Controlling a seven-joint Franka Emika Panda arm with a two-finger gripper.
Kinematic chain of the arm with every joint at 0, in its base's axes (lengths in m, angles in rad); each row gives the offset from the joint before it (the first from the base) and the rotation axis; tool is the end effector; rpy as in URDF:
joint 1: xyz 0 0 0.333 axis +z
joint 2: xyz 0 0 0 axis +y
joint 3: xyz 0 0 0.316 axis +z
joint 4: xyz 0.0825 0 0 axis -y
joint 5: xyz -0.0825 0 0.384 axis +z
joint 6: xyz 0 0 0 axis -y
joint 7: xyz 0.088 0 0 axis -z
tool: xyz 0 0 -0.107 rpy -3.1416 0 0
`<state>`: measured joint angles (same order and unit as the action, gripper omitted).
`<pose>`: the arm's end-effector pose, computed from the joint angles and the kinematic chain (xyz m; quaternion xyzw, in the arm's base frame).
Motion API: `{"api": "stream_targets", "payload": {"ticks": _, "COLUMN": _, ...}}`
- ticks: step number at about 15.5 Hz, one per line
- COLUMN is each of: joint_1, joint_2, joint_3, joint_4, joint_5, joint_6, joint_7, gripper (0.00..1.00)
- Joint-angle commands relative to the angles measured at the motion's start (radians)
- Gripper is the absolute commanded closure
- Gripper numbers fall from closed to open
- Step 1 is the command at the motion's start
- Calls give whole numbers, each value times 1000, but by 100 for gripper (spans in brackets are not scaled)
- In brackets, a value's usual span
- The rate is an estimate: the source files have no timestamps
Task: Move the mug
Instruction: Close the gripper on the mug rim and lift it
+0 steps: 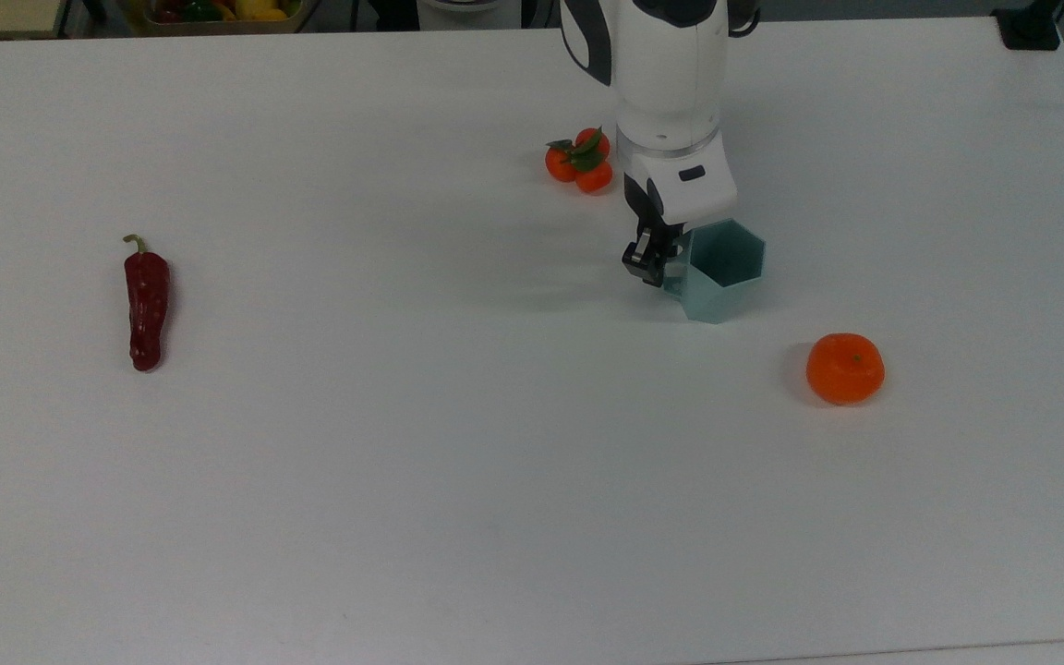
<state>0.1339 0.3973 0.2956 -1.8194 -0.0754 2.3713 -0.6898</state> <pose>0.6050 0.2588 0.3451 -0.8391 -0.5363 -0.0892 0.0154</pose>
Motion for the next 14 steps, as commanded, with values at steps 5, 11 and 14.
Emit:
{"api": "stream_targets", "payload": {"ticks": 5, "joint_1": 9, "joint_2": -15, "joint_3": 0, "joint_4": -20, "joint_5": -20, "joint_6": 23, "joint_7": 73, "gripper": 100}}
{"api": "stream_targets", "payload": {"ticks": 11, "joint_1": 3, "joint_2": -29, "joint_3": 4, "joint_4": -20, "joint_5": -6, "joint_6": 17, "joint_7": 107, "gripper": 100}}
{"api": "stream_targets", "payload": {"ticks": 14, "joint_1": 1, "joint_2": -35, "joint_3": 5, "joint_4": -18, "joint_5": -3, "joint_6": 16, "joint_7": 108, "gripper": 100}}
